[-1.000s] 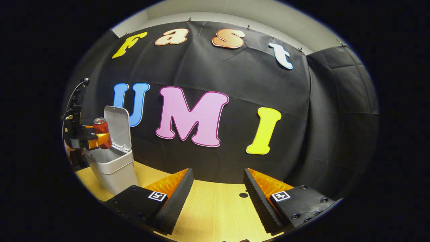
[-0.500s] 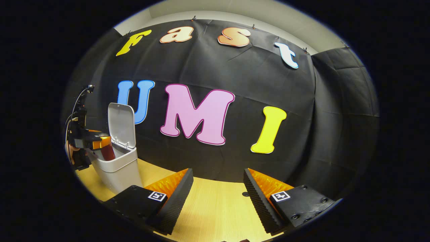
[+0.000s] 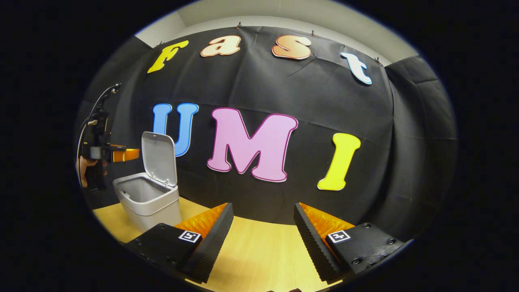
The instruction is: Press the lid of the desktop garbage bin to open it, pick up the crumpled paper on the desktop and throw it into the bin, then pick up the pop can on the desktop and drop it into the bin, and finally close the garbage bin lid.
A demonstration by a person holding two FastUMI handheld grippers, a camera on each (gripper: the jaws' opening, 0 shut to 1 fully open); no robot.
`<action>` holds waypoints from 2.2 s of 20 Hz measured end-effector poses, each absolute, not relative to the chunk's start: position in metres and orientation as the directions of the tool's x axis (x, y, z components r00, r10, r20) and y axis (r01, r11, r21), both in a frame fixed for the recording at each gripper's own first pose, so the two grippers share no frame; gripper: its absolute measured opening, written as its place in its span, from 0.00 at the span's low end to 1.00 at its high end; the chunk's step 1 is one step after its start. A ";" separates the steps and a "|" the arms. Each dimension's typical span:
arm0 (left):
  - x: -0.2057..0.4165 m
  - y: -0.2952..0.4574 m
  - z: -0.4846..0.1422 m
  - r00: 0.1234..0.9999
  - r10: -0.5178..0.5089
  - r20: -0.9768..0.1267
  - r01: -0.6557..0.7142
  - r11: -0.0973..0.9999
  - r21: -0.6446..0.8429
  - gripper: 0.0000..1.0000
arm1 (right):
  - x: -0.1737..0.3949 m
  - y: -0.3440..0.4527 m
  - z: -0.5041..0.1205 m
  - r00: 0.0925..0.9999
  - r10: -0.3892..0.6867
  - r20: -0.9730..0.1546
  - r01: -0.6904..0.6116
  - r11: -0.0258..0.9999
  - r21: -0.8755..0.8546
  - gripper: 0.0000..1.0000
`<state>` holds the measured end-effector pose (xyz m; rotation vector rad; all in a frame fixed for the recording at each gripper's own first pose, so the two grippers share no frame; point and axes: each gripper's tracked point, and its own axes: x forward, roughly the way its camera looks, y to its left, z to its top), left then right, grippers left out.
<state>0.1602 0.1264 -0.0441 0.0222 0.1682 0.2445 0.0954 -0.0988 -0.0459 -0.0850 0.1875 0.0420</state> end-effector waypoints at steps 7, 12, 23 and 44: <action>0.215 0.126 0.012 0.977 0.170 -0.129 -0.167 0.985 0.030 0.94 | 0.108 -0.084 -0.042 0.979 0.073 -0.191 -0.085 0.995 -0.053 0.97; 0.275 0.125 0.003 0.981 0.125 -0.148 -0.125 0.992 0.008 0.94 | 0.106 -0.068 -0.055 0.967 0.107 -0.230 -0.122 0.991 -0.050 0.97; 0.245 0.113 -0.036 0.919 0.073 -0.387 -0.061 0.997 0.043 0.98 | 0.083 -0.066 -0.073 0.957 0.097 -0.273 -0.096 0.995 0.015 0.97; 0.090 0.101 -0.180 0.882 0.086 -0.464 -0.069 0.996 0.052 0.97 | 0.015 -0.037 -0.135 0.902 0.081 -0.425 -0.091 0.996 -0.003 0.97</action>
